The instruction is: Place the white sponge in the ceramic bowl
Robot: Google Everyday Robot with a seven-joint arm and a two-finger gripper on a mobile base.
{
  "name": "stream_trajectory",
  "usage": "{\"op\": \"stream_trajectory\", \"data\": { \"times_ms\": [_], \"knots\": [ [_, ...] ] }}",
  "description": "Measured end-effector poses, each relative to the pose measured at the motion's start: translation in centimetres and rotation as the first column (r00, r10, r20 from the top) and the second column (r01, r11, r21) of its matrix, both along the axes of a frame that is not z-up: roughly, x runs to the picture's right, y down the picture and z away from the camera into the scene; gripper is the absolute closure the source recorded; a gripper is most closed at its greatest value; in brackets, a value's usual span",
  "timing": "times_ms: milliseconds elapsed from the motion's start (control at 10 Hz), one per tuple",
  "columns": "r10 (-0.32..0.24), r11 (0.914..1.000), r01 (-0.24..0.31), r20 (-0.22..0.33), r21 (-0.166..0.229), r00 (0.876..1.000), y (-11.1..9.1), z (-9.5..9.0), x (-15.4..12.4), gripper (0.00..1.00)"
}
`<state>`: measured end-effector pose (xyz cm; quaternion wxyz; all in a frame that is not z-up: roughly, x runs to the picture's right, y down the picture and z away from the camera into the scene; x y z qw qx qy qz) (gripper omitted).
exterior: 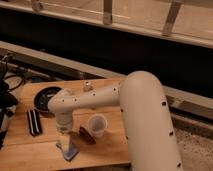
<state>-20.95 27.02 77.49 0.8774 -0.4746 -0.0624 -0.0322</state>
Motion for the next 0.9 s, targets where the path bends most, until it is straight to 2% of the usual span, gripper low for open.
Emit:
{"op": "stream_trajectory", "data": {
  "times_ms": [300,400,500,900],
  "knots": [
    [0.0,1.0,0.0,0.001,0.001,1.0,0.0,0.0,0.0,0.2],
    [-0.002,0.9998,0.002,0.023,0.02,1.0,-0.3,-0.2,-0.3,0.2],
    [-0.005,0.9993,0.002,0.075,0.036,0.997,-0.8,-1.1,-1.2,0.2],
    [-0.02,0.9974,0.01,0.148,0.072,0.989,-1.2,-3.0,-2.6,0.2]
  ]
}}
